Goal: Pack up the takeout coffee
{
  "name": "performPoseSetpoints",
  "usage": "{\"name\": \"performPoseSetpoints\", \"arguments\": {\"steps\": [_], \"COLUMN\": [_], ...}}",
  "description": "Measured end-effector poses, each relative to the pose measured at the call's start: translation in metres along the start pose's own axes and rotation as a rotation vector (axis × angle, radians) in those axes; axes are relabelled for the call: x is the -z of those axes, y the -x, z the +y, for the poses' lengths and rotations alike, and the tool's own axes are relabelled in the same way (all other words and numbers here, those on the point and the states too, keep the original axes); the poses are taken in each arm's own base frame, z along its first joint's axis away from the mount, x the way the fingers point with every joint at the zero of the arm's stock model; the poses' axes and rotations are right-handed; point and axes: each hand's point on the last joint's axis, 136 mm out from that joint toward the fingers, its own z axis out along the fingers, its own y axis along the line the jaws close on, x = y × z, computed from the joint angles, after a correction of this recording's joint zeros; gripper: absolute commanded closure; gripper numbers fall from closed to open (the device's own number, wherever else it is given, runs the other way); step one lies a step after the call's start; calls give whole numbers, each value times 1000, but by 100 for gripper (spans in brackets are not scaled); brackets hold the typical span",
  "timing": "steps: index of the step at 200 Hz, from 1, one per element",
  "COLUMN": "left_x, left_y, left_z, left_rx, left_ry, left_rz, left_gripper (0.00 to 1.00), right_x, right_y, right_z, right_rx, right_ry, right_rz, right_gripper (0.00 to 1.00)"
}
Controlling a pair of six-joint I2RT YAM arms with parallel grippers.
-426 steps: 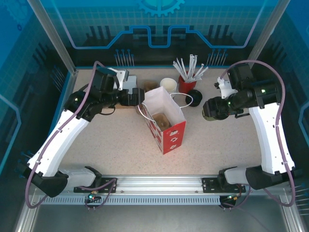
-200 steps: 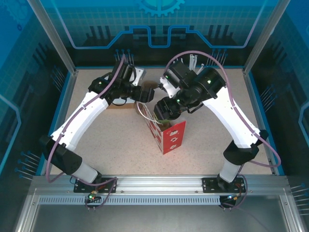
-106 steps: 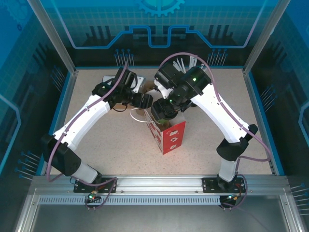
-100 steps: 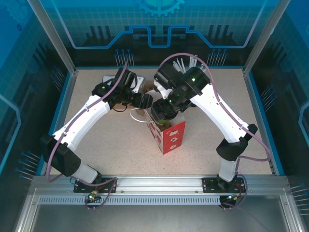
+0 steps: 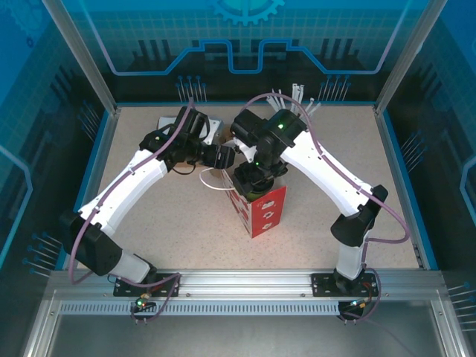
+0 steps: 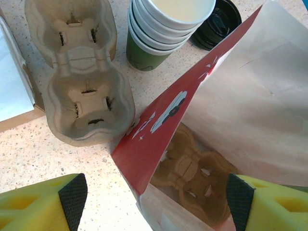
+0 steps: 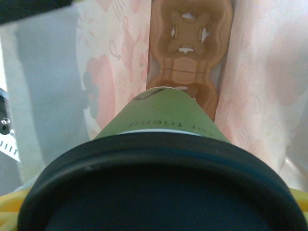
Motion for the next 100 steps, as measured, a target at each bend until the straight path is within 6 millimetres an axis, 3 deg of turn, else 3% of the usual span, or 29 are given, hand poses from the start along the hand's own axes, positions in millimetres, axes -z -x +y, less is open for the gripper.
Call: {"name": "performPoseSetpoints", "arguments": {"steps": [100], "left_x": [-1], "left_y": [-3], "left_z": [-4], "left_rx": [1], "left_ry": [-25], "left_rz": [11], "left_gripper": [21], "right_x": [-23], "right_y": [-6], "right_z": [-10], "right_rx": [-20], "right_ry": [-28], "right_rz": [61], "right_gripper": [19]}}
